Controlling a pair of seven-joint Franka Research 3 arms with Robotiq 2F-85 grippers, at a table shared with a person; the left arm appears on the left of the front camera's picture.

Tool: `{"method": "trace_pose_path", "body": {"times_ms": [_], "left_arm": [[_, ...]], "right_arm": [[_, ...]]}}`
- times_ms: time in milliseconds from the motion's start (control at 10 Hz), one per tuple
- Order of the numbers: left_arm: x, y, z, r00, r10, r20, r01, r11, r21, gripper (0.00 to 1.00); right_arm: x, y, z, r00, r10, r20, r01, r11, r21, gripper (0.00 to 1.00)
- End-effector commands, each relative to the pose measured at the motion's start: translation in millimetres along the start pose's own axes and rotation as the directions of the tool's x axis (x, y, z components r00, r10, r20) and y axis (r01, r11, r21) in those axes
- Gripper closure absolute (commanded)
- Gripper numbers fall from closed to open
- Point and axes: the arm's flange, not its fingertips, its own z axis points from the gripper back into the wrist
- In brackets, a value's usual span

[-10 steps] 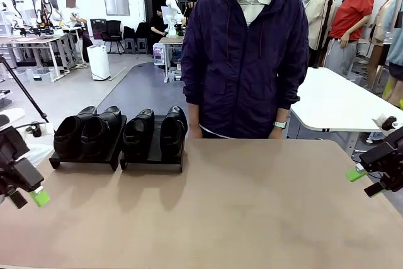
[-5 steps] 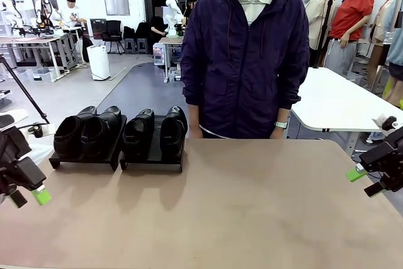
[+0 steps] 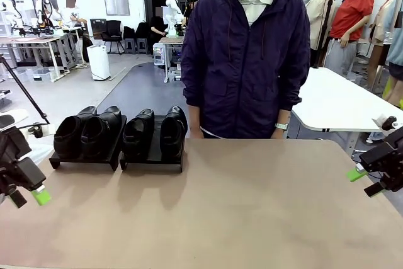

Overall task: Organize the shoes by placing them on the stand.
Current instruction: Place the Shoe from the middle of the table onto the Shoes Stand.

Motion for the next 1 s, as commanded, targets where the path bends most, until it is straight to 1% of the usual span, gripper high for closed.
{"method": "trace_pose_path", "body": {"times_ms": [0,900], "left_arm": [[-4.6,0.9,-1.9,1.000,-0.018,0.001,0.018,1.000,-0.018,0.00],[-4.6,0.9,-1.9,1.000,-0.018,0.001,0.018,1.000,-0.018,0.00]], "right_arm": [[1.3,-0.4,0.2,1.000,0.025,0.017,-0.025,0.999,0.030,0.00],[1.3,-0.4,0.2,1.000,0.025,0.017,-0.025,0.999,0.030,0.00]]}}
